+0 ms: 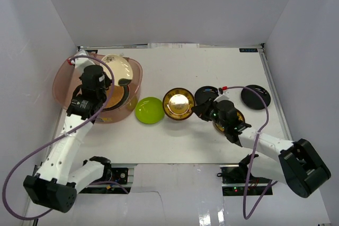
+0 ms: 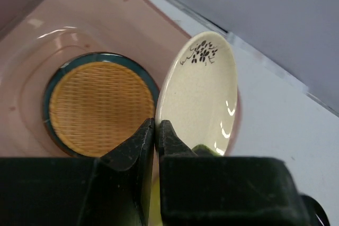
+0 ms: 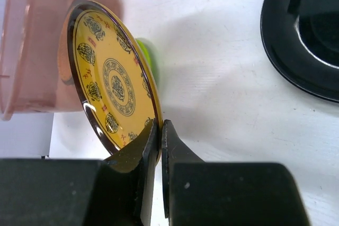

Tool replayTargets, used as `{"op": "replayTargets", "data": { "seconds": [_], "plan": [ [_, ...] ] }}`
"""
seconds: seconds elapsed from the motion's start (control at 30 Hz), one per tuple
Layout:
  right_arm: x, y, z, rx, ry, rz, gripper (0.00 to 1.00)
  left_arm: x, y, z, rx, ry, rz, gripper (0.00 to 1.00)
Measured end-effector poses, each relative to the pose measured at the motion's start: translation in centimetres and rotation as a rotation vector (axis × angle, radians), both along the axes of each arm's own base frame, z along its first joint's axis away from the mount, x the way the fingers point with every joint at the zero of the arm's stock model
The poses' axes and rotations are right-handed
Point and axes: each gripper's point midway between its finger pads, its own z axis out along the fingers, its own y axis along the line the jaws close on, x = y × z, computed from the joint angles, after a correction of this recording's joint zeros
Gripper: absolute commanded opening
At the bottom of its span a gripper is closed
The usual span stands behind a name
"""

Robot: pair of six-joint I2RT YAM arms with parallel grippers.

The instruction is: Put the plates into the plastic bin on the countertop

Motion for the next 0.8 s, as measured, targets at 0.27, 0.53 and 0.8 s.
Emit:
{"op": "replayTargets", "data": {
  "seconds": [0.27, 0.53, 0.8],
  "plan": [
    [-0.8, -0.5, 4.1, -0.017, -0.128, 0.028, 0.08, 3.5, 8.4, -5.7, -0.11, 0.13, 0.143, 0.0],
    [-0.7, 1.2, 6.4, -0.074, -0.166, 0.101, 0.08, 3.2, 10.3, -14.2, -0.234, 0.3, 0.194, 0.02],
    [1.1, 6.4, 11.9, -0.079, -0.258, 0.188, 0.08, 3.0, 9.8, -16.3, -0.274, 0.355, 0.187, 0.93]
  ]
}}
